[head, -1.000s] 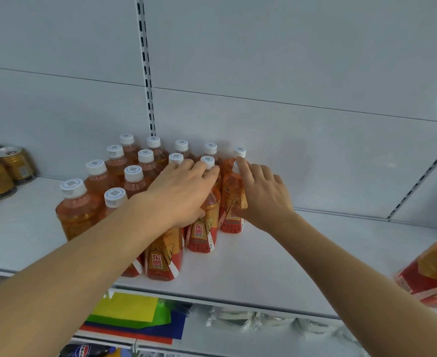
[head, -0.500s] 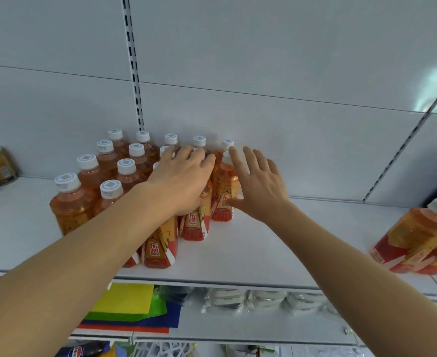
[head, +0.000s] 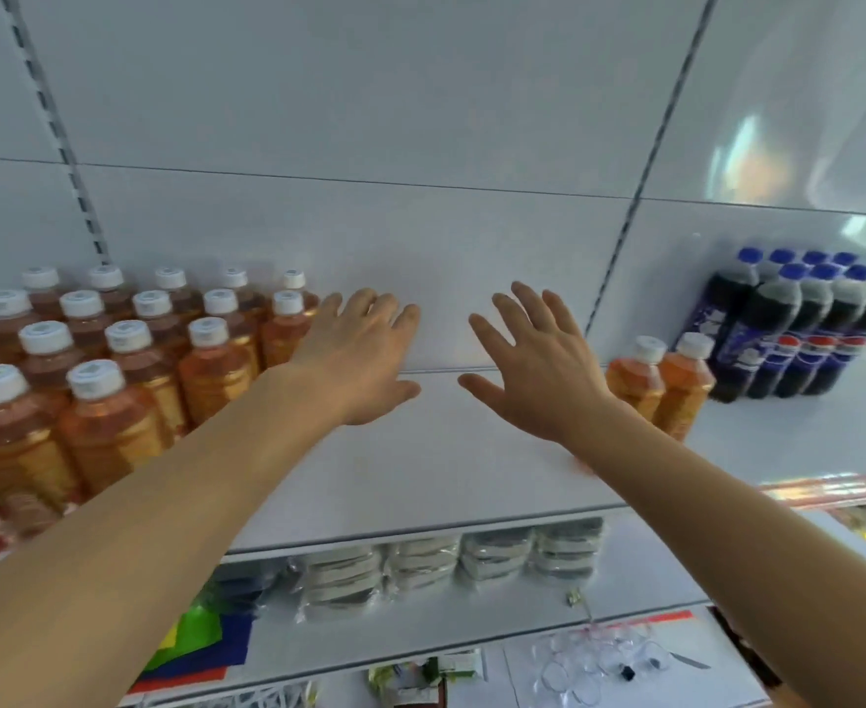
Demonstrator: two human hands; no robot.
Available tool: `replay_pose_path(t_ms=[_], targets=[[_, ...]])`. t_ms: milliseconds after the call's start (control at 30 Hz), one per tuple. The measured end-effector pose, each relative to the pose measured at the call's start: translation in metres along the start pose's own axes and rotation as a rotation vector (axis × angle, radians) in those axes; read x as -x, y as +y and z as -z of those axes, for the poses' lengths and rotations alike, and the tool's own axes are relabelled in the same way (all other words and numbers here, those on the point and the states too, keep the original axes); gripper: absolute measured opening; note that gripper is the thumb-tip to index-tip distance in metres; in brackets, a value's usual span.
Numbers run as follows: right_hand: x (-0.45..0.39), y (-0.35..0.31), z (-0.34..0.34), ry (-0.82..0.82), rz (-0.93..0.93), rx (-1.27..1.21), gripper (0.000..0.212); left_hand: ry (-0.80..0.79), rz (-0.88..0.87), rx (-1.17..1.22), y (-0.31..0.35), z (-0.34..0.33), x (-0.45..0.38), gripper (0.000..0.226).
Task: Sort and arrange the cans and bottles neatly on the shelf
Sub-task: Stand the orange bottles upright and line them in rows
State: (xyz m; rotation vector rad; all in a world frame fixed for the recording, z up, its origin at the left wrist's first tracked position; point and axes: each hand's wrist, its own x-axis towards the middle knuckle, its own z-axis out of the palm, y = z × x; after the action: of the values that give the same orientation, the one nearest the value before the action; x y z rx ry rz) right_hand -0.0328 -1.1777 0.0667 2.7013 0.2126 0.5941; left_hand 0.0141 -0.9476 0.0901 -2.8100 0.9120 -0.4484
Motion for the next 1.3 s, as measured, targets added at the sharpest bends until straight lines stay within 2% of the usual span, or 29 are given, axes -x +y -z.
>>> replay_pose_path(t_ms=[233, 467, 567, 633, 700, 833, 967, 1300], targets=[[0.059, 0.133, -0.003, 0.008, -0.079, -0.076, 0.084, -0.033, -0.031, 0.156, 0.123, 0.004, -0.053, 0.087], [0.100, 0.222, -0.040, -0.001, -0.089, -0.328, 0.071, -0.044, -0.018, 0.398, 0.205, 0.009, -0.094, 0.101], [0.109, 0.234, -0.056, -0.113, -0.052, -0.386, 0.089, -0.086, 0.005, 0.546, 0.226, 0.005, -0.107, 0.108], [0.112, 0.234, -0.068, -0.185, -0.035, -0.418, 0.105, -0.102, 0.014, 0.600, 0.238, -0.002, -0.112, 0.106], [0.111, 0.230, -0.081, -0.181, -0.050, -0.429, 0.112, -0.076, 0.032, 0.598, 0.245, -0.009, -0.116, 0.100], [0.105, 0.223, -0.093, -0.079, -0.048, -0.447, 0.105, -0.048, 0.054, 0.604, 0.237, -0.014, -0.114, 0.089], [0.096, 0.202, -0.092, -0.042, 0.007, -0.552, 0.101, -0.071, 0.086, 0.559, 0.213, -0.014, -0.094, 0.087], [0.044, 0.076, -0.074, 0.015, 0.131, -0.693, 0.101, -0.066, 0.218, 0.436, 0.107, -0.014, -0.006, 0.092]])
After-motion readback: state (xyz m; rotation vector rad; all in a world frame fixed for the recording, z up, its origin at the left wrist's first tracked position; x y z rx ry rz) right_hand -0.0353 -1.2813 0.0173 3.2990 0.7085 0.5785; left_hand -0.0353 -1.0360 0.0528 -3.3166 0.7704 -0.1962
